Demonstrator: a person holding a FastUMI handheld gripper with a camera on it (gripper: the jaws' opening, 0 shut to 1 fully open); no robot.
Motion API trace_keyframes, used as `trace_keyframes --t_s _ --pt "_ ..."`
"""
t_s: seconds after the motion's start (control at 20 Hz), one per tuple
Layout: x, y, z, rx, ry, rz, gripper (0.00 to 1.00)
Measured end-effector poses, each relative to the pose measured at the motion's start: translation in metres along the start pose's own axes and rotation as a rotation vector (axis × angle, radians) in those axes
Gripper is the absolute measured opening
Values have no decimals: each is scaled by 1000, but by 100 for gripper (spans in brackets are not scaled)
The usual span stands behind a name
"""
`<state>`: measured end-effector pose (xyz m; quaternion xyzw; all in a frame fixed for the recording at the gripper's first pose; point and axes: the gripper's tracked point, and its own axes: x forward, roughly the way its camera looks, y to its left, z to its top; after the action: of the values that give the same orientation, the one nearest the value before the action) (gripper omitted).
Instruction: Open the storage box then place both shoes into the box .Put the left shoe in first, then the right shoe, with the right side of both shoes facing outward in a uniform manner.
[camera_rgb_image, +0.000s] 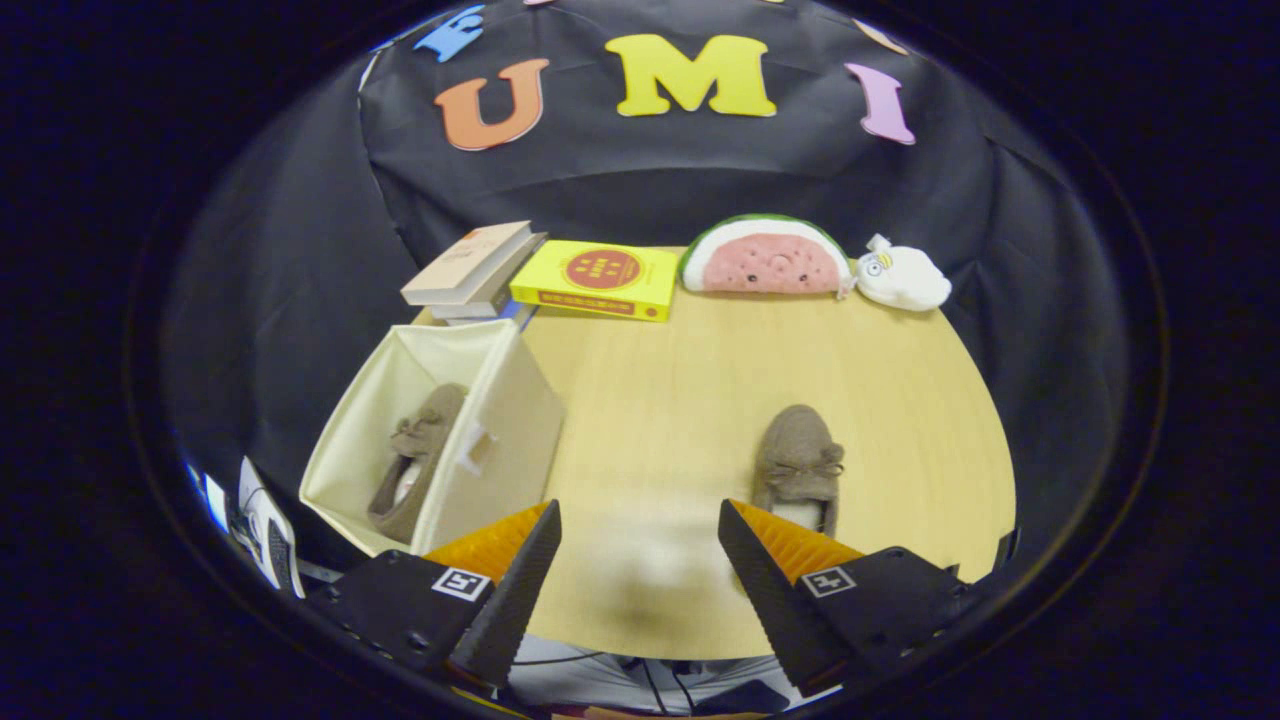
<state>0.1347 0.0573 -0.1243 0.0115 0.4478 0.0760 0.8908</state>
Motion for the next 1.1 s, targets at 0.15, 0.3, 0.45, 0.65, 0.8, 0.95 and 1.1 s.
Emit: trace_keyframes --t_s 0.15,0.3,0.45,0.65,0.8,0.95,1.1 --pt "14 -47 -11 39 36 -29 96" --pt "28 -91 -21 72 67 -61 96" --pt "47 -130 -34 88 113 -102 96" --pt "76 -156 -42 80 168 -126 82" --pt "91 -157 -42 82 182 -96 61" --pt "105 -149 -44 75 209 -61 33" --pt "108 -149 -46 74 233 -68 4"
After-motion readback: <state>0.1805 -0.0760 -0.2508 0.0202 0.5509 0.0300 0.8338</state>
